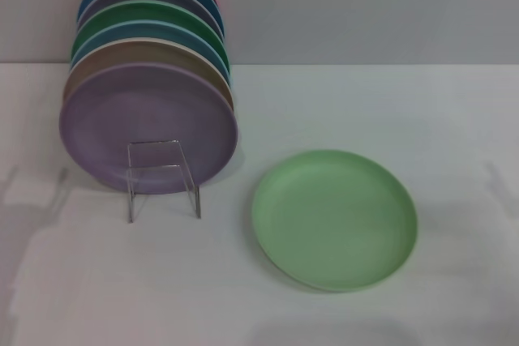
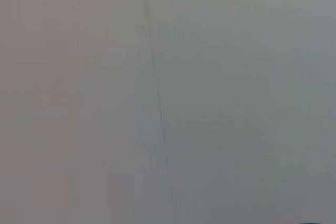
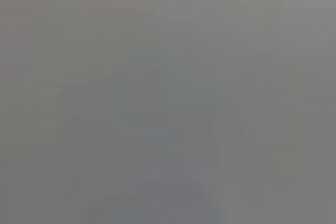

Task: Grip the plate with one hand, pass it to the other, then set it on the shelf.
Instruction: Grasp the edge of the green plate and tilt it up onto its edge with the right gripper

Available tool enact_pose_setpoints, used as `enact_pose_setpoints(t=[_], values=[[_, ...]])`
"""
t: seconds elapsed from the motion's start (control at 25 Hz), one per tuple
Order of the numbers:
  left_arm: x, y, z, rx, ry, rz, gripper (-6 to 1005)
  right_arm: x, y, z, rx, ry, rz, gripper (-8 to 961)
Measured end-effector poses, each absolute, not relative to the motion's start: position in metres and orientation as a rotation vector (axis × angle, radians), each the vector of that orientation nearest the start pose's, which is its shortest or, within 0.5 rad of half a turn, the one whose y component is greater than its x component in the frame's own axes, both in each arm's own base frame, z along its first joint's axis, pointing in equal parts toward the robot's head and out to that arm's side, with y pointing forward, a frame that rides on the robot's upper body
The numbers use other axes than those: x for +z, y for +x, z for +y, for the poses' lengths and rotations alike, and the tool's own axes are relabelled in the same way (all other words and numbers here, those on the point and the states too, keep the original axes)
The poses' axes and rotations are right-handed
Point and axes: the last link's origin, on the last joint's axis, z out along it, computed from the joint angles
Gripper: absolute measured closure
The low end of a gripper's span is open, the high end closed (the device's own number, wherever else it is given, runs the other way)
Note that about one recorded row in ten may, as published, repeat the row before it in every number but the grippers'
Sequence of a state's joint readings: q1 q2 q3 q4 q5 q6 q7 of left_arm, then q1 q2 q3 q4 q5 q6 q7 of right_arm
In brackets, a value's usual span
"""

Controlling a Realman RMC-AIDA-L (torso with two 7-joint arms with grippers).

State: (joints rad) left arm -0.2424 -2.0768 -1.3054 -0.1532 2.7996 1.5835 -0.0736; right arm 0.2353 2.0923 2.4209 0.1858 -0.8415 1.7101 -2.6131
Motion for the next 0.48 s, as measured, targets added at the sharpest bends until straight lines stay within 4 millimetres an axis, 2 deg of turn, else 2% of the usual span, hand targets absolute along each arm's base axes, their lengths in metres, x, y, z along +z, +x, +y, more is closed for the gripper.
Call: enact_pose_setpoints(t=[0.24, 0.36, 0.4, 0.48], values=[[0.029, -0.334, 0.261, -0.787, -1.458, -0.203, 213, 0.049, 0.327, 0.253, 1.120, -1.563, 0.302, 139], [0.029, -0.334, 0.262, -0.789, -1.459, -0.201, 213, 0.053, 0.321, 0.262, 1.142, -1.582, 0.288, 139], [0.030, -0.333, 0.263, -0.792, -1.460, -0.198, 213, 0.061, 0.315, 0.277, 1.160, -1.625, 0.291, 140], [0.030, -0.332, 0.264, -0.793, -1.462, -0.196, 213, 0.070, 0.306, 0.296, 1.159, -1.697, 0.309, 141]])
